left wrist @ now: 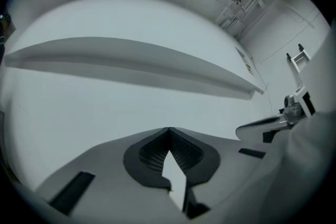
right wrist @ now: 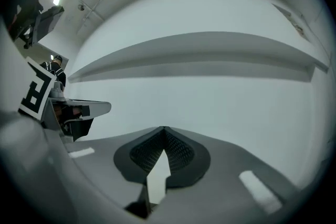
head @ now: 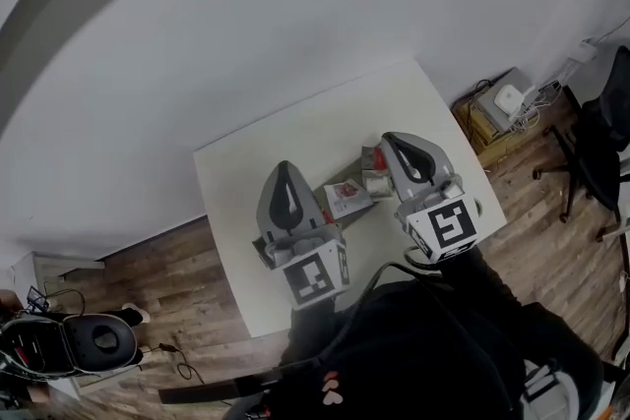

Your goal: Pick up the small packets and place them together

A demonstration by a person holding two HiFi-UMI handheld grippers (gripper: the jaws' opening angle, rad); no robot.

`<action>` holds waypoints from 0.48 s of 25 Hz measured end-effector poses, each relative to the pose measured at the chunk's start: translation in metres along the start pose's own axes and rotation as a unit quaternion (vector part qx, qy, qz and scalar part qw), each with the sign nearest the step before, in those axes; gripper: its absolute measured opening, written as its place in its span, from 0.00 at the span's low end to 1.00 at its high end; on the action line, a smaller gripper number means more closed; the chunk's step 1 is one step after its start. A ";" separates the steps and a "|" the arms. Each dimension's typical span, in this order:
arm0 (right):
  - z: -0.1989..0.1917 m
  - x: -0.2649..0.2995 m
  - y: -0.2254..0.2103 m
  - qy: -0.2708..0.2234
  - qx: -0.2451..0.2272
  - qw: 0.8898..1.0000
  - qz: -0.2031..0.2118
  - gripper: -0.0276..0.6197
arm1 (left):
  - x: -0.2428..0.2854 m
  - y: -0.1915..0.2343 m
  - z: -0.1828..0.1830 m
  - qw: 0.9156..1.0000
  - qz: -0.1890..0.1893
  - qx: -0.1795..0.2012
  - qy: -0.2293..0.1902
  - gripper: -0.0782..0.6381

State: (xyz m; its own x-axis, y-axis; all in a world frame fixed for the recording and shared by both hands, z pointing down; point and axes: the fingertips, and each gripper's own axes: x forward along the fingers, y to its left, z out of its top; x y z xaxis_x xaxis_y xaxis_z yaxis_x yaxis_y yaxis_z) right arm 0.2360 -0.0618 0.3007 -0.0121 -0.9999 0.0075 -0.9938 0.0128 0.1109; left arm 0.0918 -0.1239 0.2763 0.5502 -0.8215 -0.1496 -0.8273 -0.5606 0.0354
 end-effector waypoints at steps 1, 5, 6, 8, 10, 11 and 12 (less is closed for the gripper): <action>0.001 0.000 0.000 -0.001 -0.008 1.000 -0.003 0.04 | 0.001 -0.007 -0.003 1.000 -0.010 0.003 0.011 0.11; 0.003 -0.003 -0.002 -0.003 -0.011 1.000 -0.011 0.04 | 0.000 -0.017 -0.008 0.999 -0.013 0.027 0.027 0.11; 0.002 -0.004 -0.003 -0.002 -0.008 1.000 -0.014 0.04 | -0.002 -0.018 -0.009 0.999 -0.012 0.028 0.029 0.11; 0.003 -0.007 -0.005 -0.002 -0.005 1.000 -0.017 0.04 | -0.004 -0.018 -0.012 0.999 -0.010 0.026 0.038 0.11; 0.003 -0.008 -0.006 -0.003 -0.004 1.000 -0.018 0.04 | -0.004 -0.018 -0.015 0.998 -0.009 0.025 0.048 0.11; 0.004 -0.008 -0.007 -0.003 -0.003 1.000 -0.018 0.04 | -0.004 -0.017 -0.017 0.998 -0.009 0.026 0.055 0.11; 0.004 -0.008 -0.007 -0.003 -0.001 1.000 -0.018 0.04 | -0.003 -0.017 -0.020 0.998 -0.011 0.029 0.062 0.11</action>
State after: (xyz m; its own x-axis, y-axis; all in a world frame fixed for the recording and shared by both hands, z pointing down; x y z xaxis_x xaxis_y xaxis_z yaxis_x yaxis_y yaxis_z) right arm 0.2428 -0.0539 0.2962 0.0224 -0.9997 -0.0015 -0.9933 -0.0224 0.1138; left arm 0.1067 -0.1139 0.2960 0.5744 -0.8181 -0.0257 -0.8185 -0.5740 -0.0237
